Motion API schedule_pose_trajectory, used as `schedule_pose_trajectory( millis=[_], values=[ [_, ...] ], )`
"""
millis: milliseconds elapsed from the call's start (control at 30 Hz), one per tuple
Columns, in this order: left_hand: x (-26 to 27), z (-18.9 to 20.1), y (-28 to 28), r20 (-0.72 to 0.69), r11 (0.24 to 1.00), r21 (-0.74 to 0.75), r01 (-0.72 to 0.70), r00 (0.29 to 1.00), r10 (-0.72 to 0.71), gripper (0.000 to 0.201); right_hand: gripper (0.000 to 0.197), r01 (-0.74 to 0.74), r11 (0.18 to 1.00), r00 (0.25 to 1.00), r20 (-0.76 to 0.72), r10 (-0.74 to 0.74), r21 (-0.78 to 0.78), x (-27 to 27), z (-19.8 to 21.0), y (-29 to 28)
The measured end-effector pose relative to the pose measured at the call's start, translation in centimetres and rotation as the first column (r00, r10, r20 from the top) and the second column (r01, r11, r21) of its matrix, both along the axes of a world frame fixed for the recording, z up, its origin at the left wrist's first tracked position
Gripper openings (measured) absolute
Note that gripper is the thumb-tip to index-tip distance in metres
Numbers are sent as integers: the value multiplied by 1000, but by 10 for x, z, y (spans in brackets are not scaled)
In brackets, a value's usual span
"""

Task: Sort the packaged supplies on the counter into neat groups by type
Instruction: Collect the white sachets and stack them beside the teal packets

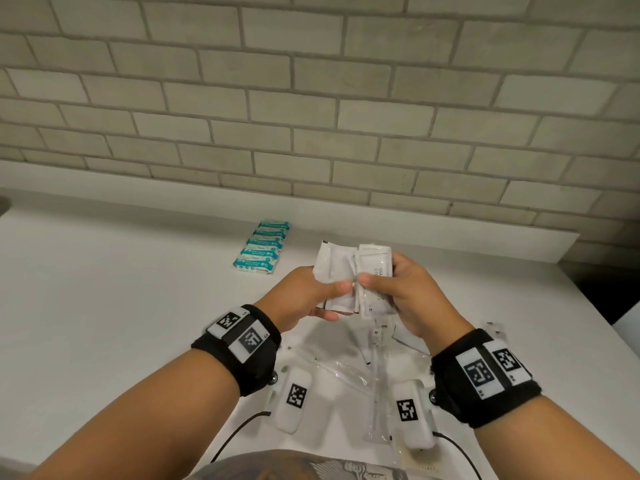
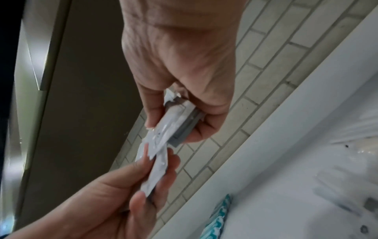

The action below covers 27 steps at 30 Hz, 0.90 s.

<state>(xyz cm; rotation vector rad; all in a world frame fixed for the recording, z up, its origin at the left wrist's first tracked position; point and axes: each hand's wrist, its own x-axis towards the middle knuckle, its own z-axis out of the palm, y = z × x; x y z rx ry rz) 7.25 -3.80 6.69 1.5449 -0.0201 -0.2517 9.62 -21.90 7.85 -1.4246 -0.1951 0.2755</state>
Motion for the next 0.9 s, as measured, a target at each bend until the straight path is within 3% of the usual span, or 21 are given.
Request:
schedule_pose_trajectory(
  millis=[100, 200, 267, 333, 367, 433, 500, 567, 667, 767, 900],
  values=[
    [0, 1, -2, 19, 997, 73, 11, 1000, -12, 27, 31, -59, 998, 996, -71, 59, 6, -2, 1, 5],
    [-2, 3, 1, -16, 999, 37, 11, 1000, -11, 40, 29, -45, 999, 996, -76, 43, -24, -1, -3, 3],
    [0, 3, 2, -62, 1000, -7, 4, 998, -5, 58, 22, 105, 992, 992, 73, -100, -71, 1, -4, 3],
    [3, 5, 4, -122, 999, -40, -8, 992, 3, 71, 15, 256, 960, 915, 349, -203, -113, 5, -3, 1],
    [5, 5, 5, -134, 998, -57, -5, 991, -2, 68, 18, 277, 946, 862, 479, -167, -168, 7, -1, -1],
    [6, 5, 6, -100, 994, -108, -11, 995, 0, 38, 26, 225, 913, 805, 592, 23, -341, 6, -1, -5],
    [9, 3, 8, -42, 986, -163, -44, 998, 38, 15, 28, 160, 855, 811, 559, 171, -494, 1, -5, -7],
    [13, 0, 10, 5, 983, -162, -81, 997, 83, 21, 23, 157, 831, 865, 481, 145, -534, -2, -12, -9],
    [15, -3, 12, 32, 975, -153, -163, 985, 170, 21, 10, 176, 854, 938, 347, 6, -489, -2, -14, -16],
    [17, -5, 15, 40, 968, -129, -215, 974, 222, 26, 16, 202, 907, 962, 248, -113, -369, -3, -6, -21],
    [17, -4, 9, 84, 967, -121, -225, 968, 236, 23, 20, 155, 959, 974, 201, -107, -236, -2, 9, -13]
  ],
)
